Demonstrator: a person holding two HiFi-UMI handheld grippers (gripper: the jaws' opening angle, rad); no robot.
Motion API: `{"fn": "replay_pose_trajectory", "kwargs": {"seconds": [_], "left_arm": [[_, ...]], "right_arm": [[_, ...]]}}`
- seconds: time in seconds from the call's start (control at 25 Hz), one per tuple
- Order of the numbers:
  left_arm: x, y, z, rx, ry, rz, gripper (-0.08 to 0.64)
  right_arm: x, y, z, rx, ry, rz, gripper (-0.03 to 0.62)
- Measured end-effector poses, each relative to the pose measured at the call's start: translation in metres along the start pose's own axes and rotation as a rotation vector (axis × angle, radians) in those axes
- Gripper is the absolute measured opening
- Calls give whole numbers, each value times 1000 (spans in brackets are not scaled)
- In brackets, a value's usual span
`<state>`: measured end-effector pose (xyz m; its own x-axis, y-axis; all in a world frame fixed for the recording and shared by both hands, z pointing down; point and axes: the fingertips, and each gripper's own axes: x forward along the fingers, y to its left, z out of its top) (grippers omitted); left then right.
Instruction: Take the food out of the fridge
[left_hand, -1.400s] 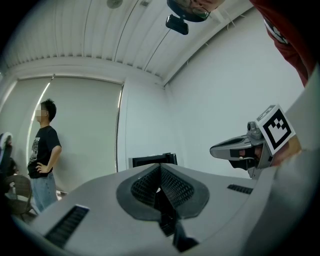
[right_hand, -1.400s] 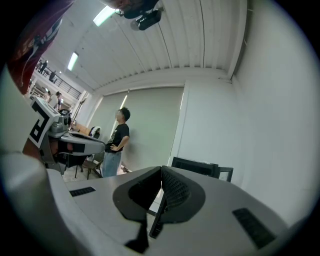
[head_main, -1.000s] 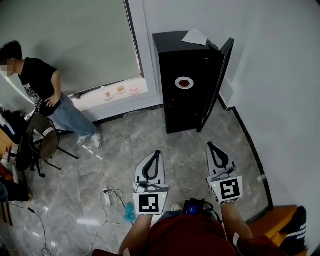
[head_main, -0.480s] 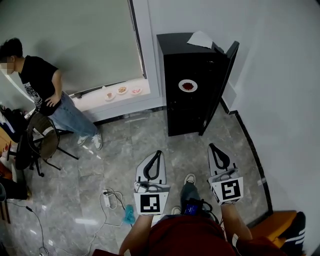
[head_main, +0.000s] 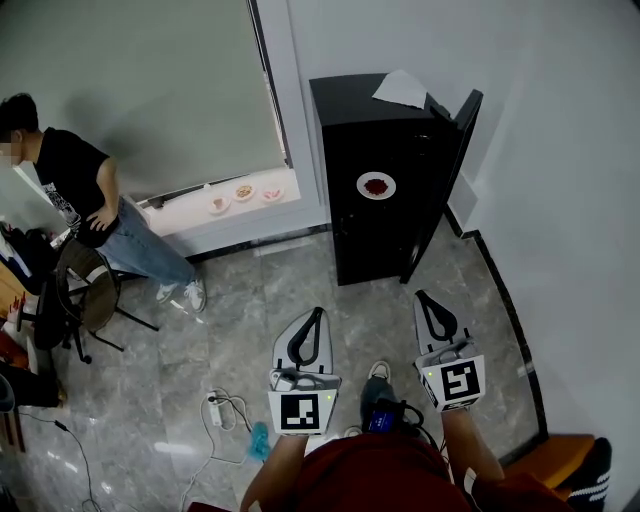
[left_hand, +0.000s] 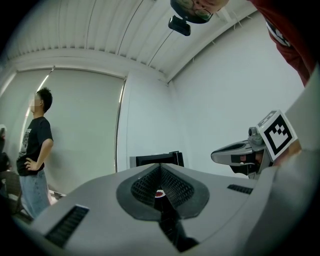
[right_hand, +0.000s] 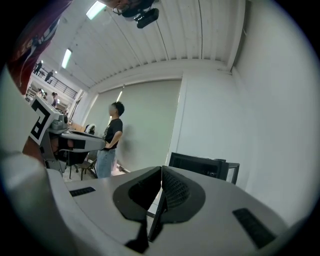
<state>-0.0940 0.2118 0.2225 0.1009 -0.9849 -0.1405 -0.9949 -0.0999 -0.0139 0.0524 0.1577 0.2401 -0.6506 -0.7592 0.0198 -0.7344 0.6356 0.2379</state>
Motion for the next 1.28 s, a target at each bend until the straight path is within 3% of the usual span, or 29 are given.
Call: {"fn": "replay_pose_trajectory", "kwargs": {"seconds": [0.88,1.0,1.28], "left_arm": [[228,-7,-24,33,15,-41,15],[250,-3,-23,33,6,-39,15],[283,30,-32,30,3,-57,15]], "right_arm": [[153,-160,-33,35,19,-28,23],[174,-172,-26,36,-11,-22,23],[219,-165,-31,34,25,-37,23]]}}
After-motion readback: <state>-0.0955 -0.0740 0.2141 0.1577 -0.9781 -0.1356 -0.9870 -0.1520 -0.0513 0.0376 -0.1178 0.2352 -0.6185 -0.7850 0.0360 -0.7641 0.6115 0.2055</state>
